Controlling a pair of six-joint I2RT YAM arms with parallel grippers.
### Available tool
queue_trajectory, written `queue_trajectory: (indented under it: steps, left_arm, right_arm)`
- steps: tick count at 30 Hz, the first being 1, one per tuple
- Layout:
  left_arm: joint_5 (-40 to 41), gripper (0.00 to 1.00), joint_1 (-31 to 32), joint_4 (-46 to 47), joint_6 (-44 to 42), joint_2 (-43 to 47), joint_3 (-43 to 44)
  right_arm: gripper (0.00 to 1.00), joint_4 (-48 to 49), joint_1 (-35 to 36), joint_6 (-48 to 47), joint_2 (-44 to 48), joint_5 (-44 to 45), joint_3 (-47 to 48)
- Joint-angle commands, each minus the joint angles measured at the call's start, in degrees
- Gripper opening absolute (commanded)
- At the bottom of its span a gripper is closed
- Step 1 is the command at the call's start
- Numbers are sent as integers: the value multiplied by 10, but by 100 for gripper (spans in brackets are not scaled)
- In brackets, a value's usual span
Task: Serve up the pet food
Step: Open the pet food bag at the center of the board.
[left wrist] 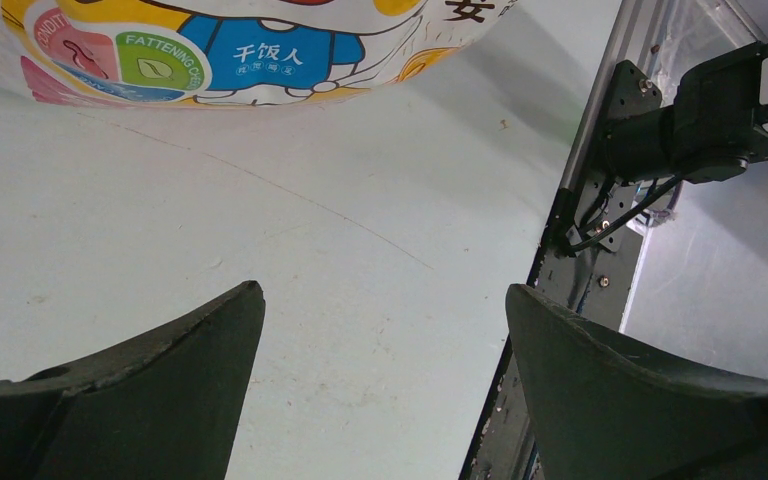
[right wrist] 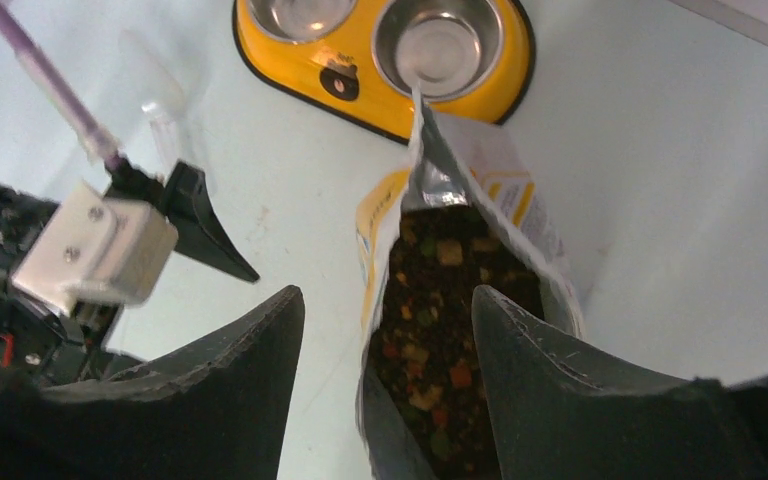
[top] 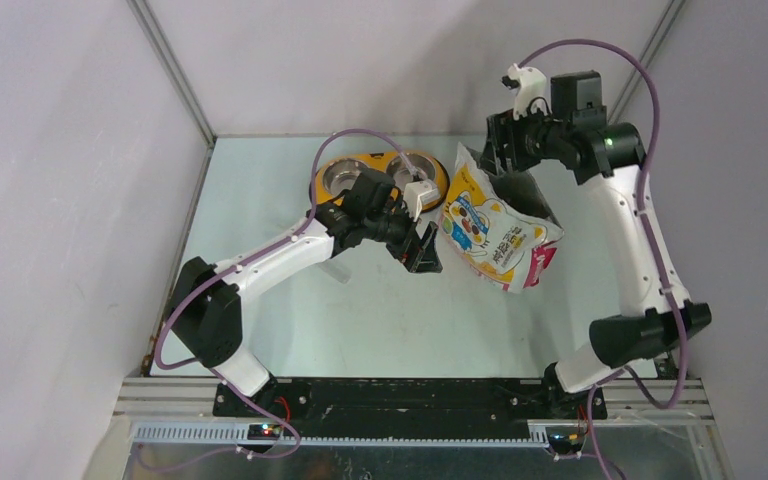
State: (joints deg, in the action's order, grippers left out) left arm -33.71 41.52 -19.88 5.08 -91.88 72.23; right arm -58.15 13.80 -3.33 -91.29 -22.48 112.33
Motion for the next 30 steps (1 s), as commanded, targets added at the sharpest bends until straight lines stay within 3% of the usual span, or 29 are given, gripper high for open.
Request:
queue_trajectory:
  steps: [1,14,18,30]
  left_arm:
    - [-16,98,4,10,5,4,27]
    - [-18,98,4,13,8,4,26]
    - [-18,98,5,13,8,5,26]
    - [-18,98,7,12,6,4,27]
  right_arm:
    - [66,16,3,-51,90,49,-43]
    - [68,-30,-4,-203,249,109,-201]
    - [68,-43,-14,-250,283,74,-244]
    - [64,-73,-9,-303,267,52,-275]
